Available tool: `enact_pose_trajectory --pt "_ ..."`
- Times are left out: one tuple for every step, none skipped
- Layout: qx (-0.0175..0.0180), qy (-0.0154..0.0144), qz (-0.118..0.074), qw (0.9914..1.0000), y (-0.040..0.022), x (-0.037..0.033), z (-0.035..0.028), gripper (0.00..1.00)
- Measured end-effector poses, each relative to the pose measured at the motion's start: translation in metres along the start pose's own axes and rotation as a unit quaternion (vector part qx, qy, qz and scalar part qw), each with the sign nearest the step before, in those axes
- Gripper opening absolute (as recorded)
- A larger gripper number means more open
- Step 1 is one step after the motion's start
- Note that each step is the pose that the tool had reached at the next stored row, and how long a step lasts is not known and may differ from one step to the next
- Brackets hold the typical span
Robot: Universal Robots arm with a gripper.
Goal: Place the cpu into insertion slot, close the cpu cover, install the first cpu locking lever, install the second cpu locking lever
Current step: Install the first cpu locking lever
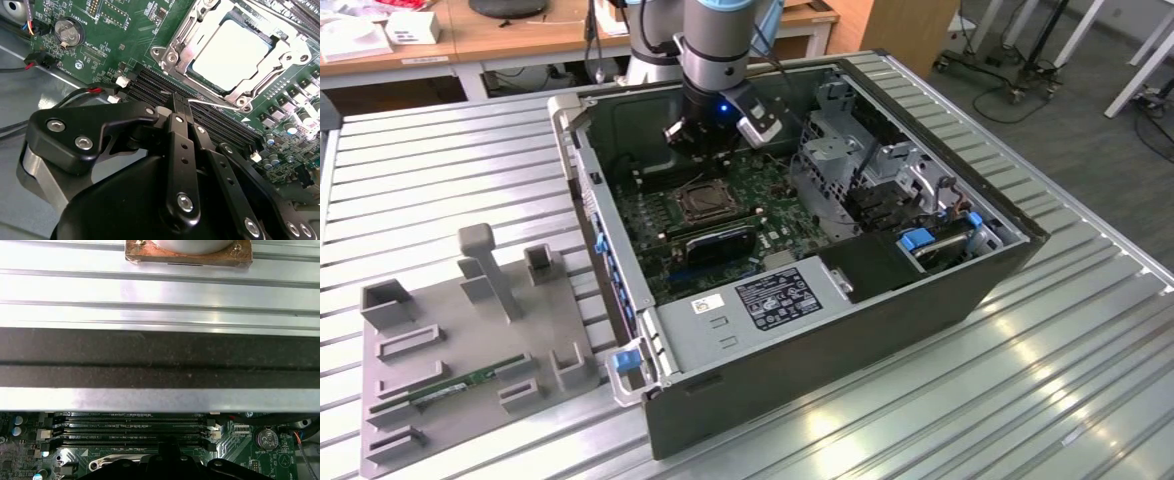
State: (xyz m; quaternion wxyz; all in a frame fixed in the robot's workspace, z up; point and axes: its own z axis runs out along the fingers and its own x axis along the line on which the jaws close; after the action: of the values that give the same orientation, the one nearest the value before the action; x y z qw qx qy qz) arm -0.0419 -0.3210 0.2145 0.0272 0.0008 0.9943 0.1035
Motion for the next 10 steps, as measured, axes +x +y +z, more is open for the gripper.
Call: enact_pose_trajectory --pt "-0.0001 0.0 0.0 1.0 0.0 0.0 0.0 0.11" --pt "0.0 -0.0001 0.0 1.0 0.0 0.0 0.0 0.11" --pt "-0.0001 -0.0001 0.0 1.0 -0.0001 0.0001 0.0 0.11" --pt "-0.0001 -0.0001 0.0 1.0 -0.0003 0.0 0.0001 0.11" --pt "-0.0001 -0.0001 0.0 1.0 -0.0004 0.0 0.0002 0.11" --pt "0.0 -0.0001 0.0 1.0 -0.0005 0.0 0.0003 0.11" --pt "0.0 -0.0001 0.0 1.0 -0.0006 0.0 0.0006 0.11" --pt "-0.0001 -0.0001 0.0 1.0 -0.0007 0.0 0.001 0.11" --pt "-0.0001 0.0 0.0 1.0 -0.0008 0.0 0.0016 0.11" --pt "0.0 0.0 0.0 1.0 -0.001 -0.0002 0.0023 0.11"
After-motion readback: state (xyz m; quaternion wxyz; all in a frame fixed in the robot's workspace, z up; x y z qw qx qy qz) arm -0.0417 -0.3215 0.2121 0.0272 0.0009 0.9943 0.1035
